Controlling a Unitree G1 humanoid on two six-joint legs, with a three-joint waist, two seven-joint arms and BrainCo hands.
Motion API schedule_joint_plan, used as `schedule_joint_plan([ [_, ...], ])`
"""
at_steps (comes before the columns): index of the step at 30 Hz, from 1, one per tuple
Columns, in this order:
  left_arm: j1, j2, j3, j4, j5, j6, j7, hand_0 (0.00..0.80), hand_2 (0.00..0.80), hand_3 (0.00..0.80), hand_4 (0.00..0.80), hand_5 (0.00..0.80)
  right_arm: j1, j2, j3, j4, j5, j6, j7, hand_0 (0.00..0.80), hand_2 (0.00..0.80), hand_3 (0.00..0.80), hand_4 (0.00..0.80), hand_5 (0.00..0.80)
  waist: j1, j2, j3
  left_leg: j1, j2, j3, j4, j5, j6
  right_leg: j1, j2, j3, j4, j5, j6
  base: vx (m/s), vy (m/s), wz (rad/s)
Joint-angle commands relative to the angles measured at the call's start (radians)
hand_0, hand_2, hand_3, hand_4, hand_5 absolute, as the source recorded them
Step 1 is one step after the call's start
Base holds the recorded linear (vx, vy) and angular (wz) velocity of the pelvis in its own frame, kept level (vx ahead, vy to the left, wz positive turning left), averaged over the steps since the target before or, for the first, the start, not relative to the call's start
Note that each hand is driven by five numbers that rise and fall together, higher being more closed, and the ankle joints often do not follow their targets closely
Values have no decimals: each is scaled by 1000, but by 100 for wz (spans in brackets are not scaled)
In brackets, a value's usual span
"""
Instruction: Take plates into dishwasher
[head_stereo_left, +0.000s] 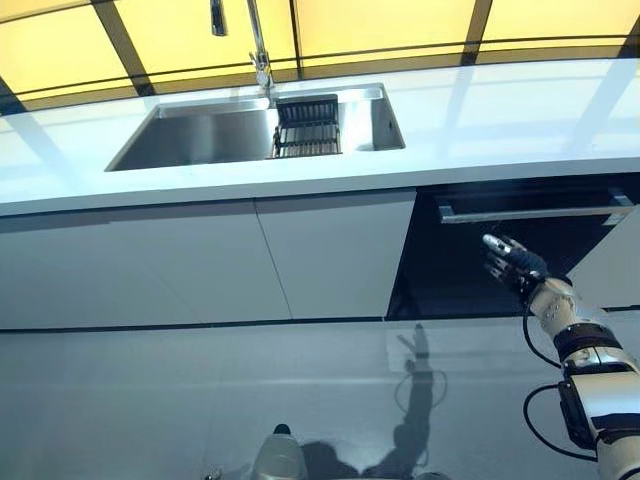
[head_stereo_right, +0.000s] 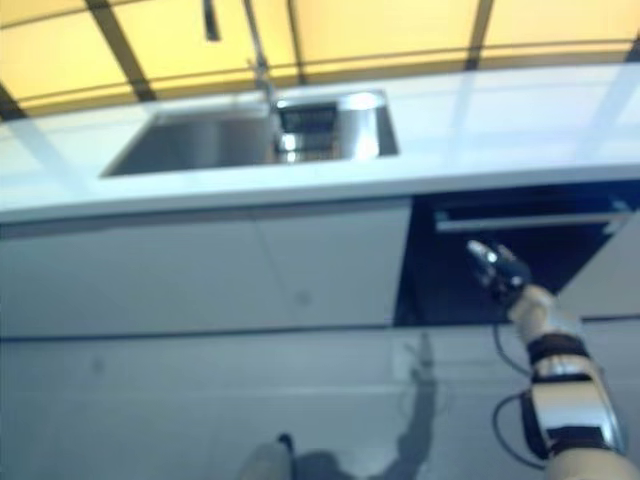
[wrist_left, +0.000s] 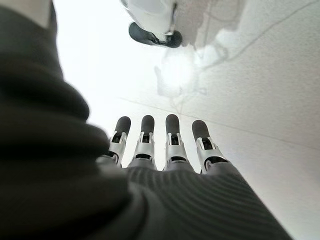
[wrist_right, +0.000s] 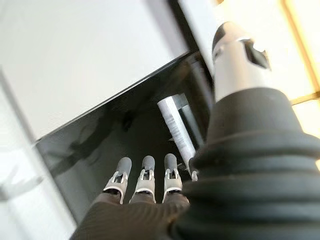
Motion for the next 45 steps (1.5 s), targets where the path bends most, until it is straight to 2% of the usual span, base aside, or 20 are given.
schedule_joint_plan([
  [1,-67,66,14,58,41,-27,3,0,0,0,0,0,14,33,9,-22,-111,-51,25,0,0,0,0,0,-2,-44,4,7,21,-7,-24,32,36,100,16,-13,-122,46,-42,-21,-66,-10],
  [8,-102,41,5,63,66,-32,4,0,0,0,0,0,272,144,47,-70,-286,-111,10,0,0,0,0,0,-31,-64,-40,47,15,3,-125,50,49,112,43,-12,-186,68,-35,-61,-63,-1],
  [12,-106,38,0,60,52,-7,22,0,0,0,0,0,374,194,81,-46,-414,-144,36,0,0,0,0,0,-27,-59,-42,35,42,-45,-127,65,44,95,86,-9,-105,-8,-73,-114,-101,9],
  [14,-88,43,19,62,54,-22,22,0,0,0,0,0,404,213,105,-19,-416,-159,41,0,0,0,0,0,-18,-49,-36,25,72,-48,-187,129,24,106,126,-14,-95,-32,-102,-104,-104,19],
  [15,-73,40,32,45,93,-35,8,0,0,0,0,0,421,237,112,-5,-419,-151,20,0,0,0,0,0,-12,-47,-29,6,91,-24,-237,199,3,126,153,-28,-125,-21,-106,-183,-109,29],
  [16,-73,34,30,37,129,-46,-1,0,0,0,0,0,432,247,115,11,-406,-162,10,0,0,0,0,0,-10,-44,-27,-36,97,-23,-248,247,-9,135,177,-32,-153,-13,-110,-223,-119,36],
  [17,-76,29,23,33,145,-53,-5,0,0,0,0,0,442,255,115,25,-384,-170,3,0,0,0,0,0,-11,-48,-19,-45,93,-13,-241,246,-7,141,184,-32,-163,-10,-113,-301,-77,69],
  [19,-110,2,12,15,157,-36,2,0,0,0,0,0,486,294,112,41,-388,-198,-53,0,0,0,0,0,-34,-76,-3,-47,40,44,-98,150,35,131,170,-54,-196,29,-117,-347,-46,86],
  [20,-122,0,7,9,170,-25,0,0,0,0,0,0,500,299,114,38,-375,-201,-69,0,0,0,0,0,-45,-88,-3,-34,32,69,-23,114,29,134,162,-61,-205,29,-115,-327,-25,125],
  [21,-149,-4,-18,3,200,-9,-10,0,0,0,0,0,518,308,101,45,-347,-207,-93,0,0,0,0,0,-72,-106,-2,-35,34,126,143,64,34,126,146,-91,-230,61,-119,-287,35,114],
  [22,-165,-12,-36,4,209,10,-23,0,0,0,0,0,526,311,87,60,-350,-223,-106,0,0,0,0,0,-85,-113,-4,-19,16,132,195,10,50,114,131,-97,-233,77,-118,-332,185,118],
  [23,-173,-20,-41,3,215,37,-43,0,0,0,0,0,533,314,74,73,-352,-227,-104,0,0,0,0,0,-97,-107,-12,27,-24,131,155,-59,69,95,117,-92,-214,92,-113,-215,321,36],
  [24,-177,-23,-55,3,230,64,-72,0,0,0,0,0,544,322,64,78,-347,-225,-94,0,0,0,0,0,-118,-88,-23,102,-52,159,27,-72,82,77,114,-89,-189,97,-100,-174,396,31],
  [25,-180,-17,-85,12,255,73,-103,0,0,0,0,0,557,330,56,79,-334,-217,-93,0,0,0,0,0,-144,-72,-35,157,-61,195,-96,-53,87,72,117,-90,-194,103,-81,-131,341,40],
  [26,-183,-14,-101,28,288,73,-119,0,0,0,0,0,567,340,55,73,-328,-209,-111,0,0,0,0,0,-146,-65,-43,164,-95,170,-147,-51,101,61,111,-83,-186,116,-75,-122,236,80],
  [29,-202,-1,-156,82,293,48,-100,0,0,0,0,0,555,361,49,131,-313,-190,-147,0,0,0,0,0,-155,-67,-58,186,-135,162,-190,-74,128,27,83,-79,-217,186,-41,-122,153,15],
  [31,-192,-8,-132,90,218,51,-91,0,0,0,0,0,555,376,37,160,-335,-167,-129,0,0,0,0,0,-152,-65,-61,200,-147,170,-201,-85,136,19,69,-85,-254,226,-25,-89,129,-15],
  [34,-158,-27,-94,96,186,30,-95,0,0,0,0,0,552,404,38,174,-366,-150,-157,0,0,0,0,0,-135,-65,-67,206,-163,178,-218,-97,144,6,53,-111,-296,272,-3,-92,79,1],
  [36,-140,-38,-84,105,183,6,-99,0,0,0,0,0,548,418,38,182,-365,-131,-159,0,0,0,0,0,-127,-72,-70,206,-173,175,-214,-111,156,-13,52,-103,-275,279,-3,-68,21,-4],
  [45,-114,-47,-76,78,167,-14,-110,0,0,0,0,0,555,421,59,176,-403,-126,-151,0,0,0,0,0,-110,-89,-71,213,-167,184,-205,-120,166,-18,53,-121,-274,279,0,-15,-22,-2],
])
